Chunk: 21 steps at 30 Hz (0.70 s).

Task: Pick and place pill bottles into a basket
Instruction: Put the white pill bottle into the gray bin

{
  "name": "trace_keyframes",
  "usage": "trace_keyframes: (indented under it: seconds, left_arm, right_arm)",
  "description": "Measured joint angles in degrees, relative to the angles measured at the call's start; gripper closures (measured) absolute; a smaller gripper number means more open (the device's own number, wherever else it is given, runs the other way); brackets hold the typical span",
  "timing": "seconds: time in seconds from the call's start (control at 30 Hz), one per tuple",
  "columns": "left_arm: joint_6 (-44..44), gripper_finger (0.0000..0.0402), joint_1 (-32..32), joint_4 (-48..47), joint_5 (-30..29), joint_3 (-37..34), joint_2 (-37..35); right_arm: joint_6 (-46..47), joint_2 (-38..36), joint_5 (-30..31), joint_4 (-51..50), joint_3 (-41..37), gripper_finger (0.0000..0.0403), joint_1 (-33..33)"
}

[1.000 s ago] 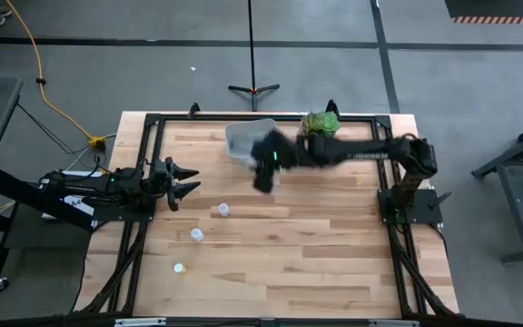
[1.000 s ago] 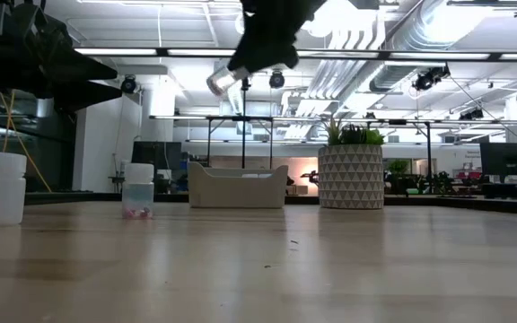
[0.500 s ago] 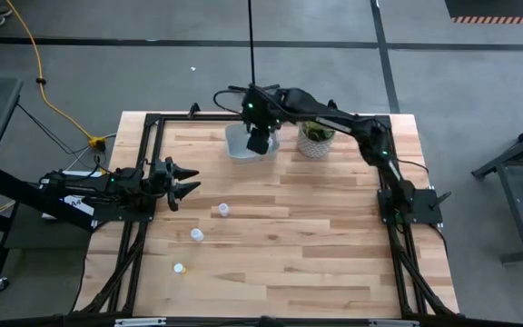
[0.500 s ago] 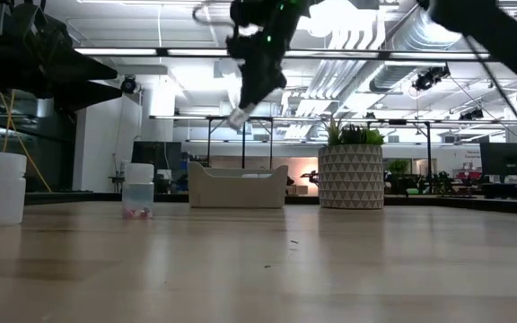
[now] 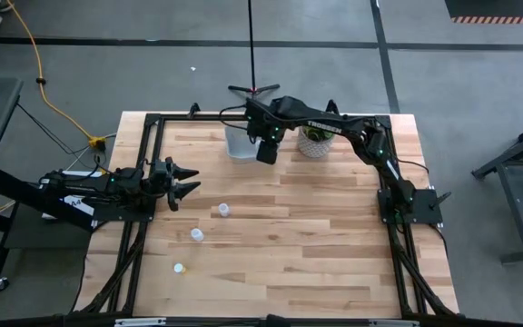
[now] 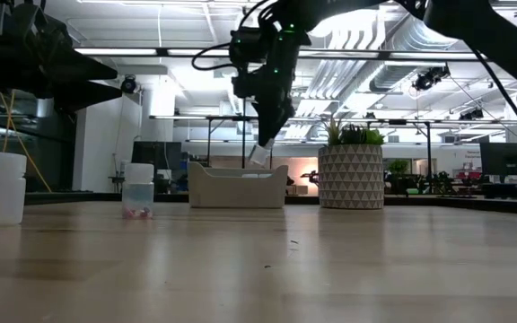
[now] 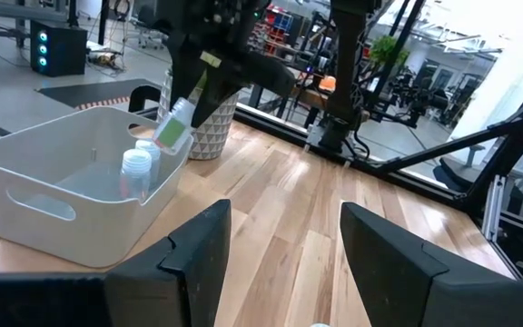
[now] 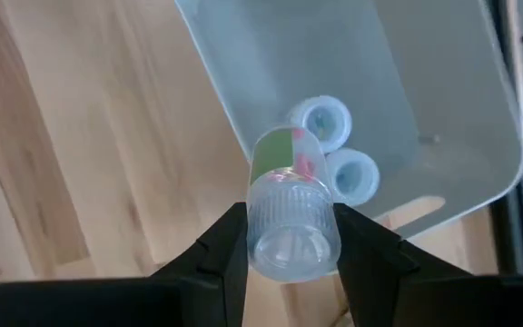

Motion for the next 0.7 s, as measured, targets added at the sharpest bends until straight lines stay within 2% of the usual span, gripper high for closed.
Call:
trace_keyframes:
  seconds: [0.17, 0.7]
  left_arm:
    - [0.00, 0.0158, 0.02, 0.02, -0.14, 0.00, 0.00]
    - [0.00, 0.0158, 0.02, 0.02, -0.32, 0.00, 0.00]
  right_arm:
    - [-2.86, -0.06, 2.15, -0.22, 0.02, 0.0279, 0.02]
    - [-13.56, 0.68, 0.65, 0.23, 0.08, 0.0279, -0.10]
